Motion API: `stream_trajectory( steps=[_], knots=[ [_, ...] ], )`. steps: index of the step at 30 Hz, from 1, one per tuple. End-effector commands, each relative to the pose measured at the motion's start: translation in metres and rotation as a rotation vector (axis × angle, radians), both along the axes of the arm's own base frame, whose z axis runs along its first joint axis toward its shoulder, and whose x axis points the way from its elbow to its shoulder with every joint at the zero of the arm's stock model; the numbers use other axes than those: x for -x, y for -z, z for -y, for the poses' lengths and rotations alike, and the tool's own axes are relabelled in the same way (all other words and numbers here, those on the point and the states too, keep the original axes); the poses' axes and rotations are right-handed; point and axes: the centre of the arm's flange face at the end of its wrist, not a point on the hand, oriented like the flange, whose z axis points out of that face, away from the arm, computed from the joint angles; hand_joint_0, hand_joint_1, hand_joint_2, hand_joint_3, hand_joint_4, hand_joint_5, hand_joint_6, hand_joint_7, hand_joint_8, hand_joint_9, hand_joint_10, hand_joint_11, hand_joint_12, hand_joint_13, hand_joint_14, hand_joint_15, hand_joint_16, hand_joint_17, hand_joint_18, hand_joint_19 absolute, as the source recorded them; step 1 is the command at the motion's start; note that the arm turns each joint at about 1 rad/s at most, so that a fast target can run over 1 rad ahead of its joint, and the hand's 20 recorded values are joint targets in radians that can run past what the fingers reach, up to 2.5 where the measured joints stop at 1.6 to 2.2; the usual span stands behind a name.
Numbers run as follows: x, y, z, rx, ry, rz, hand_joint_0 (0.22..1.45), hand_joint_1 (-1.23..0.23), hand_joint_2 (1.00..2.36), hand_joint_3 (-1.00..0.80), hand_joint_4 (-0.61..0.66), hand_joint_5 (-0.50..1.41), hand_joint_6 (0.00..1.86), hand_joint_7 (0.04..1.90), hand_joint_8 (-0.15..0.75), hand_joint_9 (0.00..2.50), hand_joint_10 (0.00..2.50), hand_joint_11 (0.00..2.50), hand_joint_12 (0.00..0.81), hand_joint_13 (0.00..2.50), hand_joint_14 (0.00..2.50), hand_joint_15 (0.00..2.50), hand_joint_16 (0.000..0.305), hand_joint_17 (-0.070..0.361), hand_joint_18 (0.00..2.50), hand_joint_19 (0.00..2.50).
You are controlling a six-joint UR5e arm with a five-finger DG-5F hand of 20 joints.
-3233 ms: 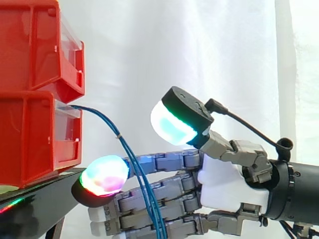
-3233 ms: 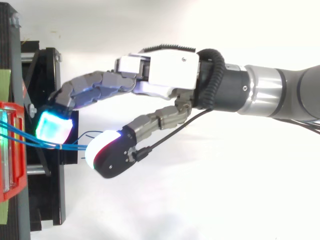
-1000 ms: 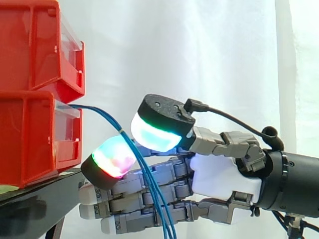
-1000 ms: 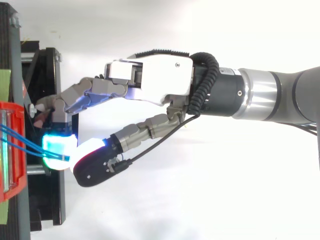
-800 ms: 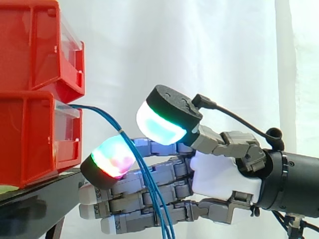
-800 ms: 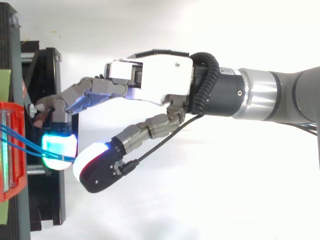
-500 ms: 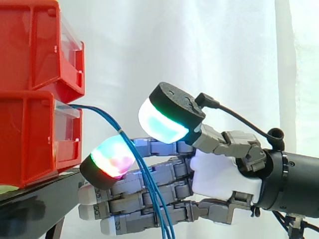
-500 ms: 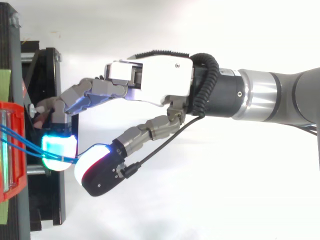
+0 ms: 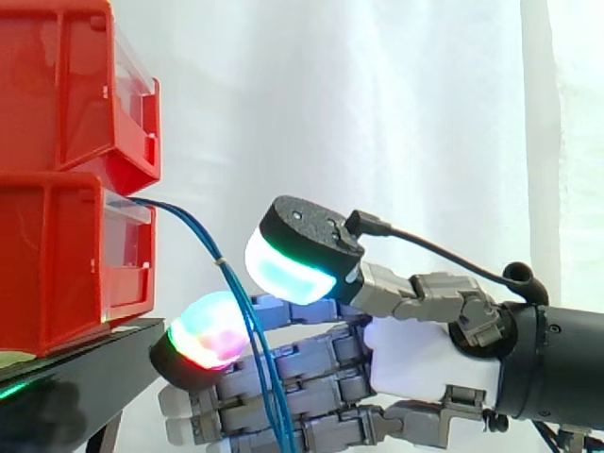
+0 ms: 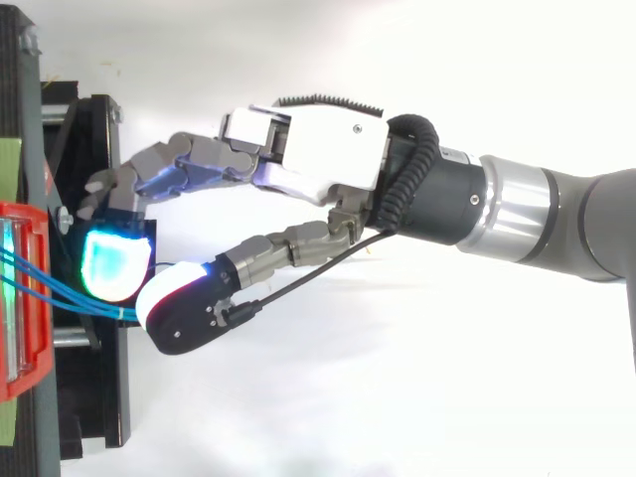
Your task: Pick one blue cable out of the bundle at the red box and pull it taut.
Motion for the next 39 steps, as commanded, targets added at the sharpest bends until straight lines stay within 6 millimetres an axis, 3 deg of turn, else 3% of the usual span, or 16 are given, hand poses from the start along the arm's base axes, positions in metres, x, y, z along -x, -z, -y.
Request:
stream_trajectory(
  steps=[1,16,29,39],
  knots=[
    [0.002,0.004,-0.002,0.001,0.002,-0.011,0.50,-0.71,1.00,-0.50,0.20,-0.20,0.81,0.83,0.304,0.51,0.00,0.20,0.399,0.36,0.00,0.13,0.059,0.133,0.32,0.07],
    [0.000,0.002,-0.012,0.008,-0.007,0.011,0.50,-0.67,1.00,-0.50,0.20,-0.20,0.81,0.83,0.311,0.51,0.00,0.19,0.402,0.37,0.00,0.13,0.060,0.134,0.32,0.08],
    [-0.003,-0.002,-0.024,0.022,-0.035,0.037,0.56,-0.73,1.00,-0.50,0.18,-0.20,0.83,0.86,0.293,0.51,0.00,0.19,0.382,0.36,0.00,0.13,0.055,0.124,0.32,0.08],
    [-0.003,-0.002,-0.024,0.022,-0.035,0.037,0.60,-0.74,1.01,-0.35,0.16,-0.21,0.87,0.85,0.285,0.50,0.00,0.19,0.377,0.37,0.00,0.13,0.054,0.122,0.32,0.08]
  ],
)
